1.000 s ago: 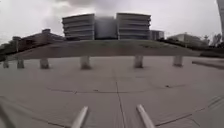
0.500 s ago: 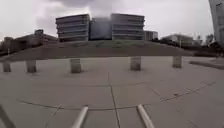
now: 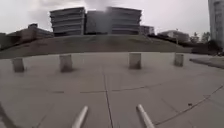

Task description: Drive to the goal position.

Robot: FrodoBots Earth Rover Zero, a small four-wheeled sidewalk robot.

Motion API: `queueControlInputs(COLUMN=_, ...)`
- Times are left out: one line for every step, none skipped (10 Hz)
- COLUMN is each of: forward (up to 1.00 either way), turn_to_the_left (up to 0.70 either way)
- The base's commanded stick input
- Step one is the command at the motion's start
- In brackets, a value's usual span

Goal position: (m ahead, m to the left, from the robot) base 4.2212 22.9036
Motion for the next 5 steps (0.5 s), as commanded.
queueControlInputs(forward=0.46, turn_to_the_left=0.00)
queueControlInputs(forward=1.00, turn_to_the_left=0.00)
queueControlInputs(forward=1.00, turn_to_the_left=0.00)
queueControlInputs(forward=1.00, turn_to_the_left=0.00)
queueControlInputs(forward=1.00, turn_to_the_left=0.00)
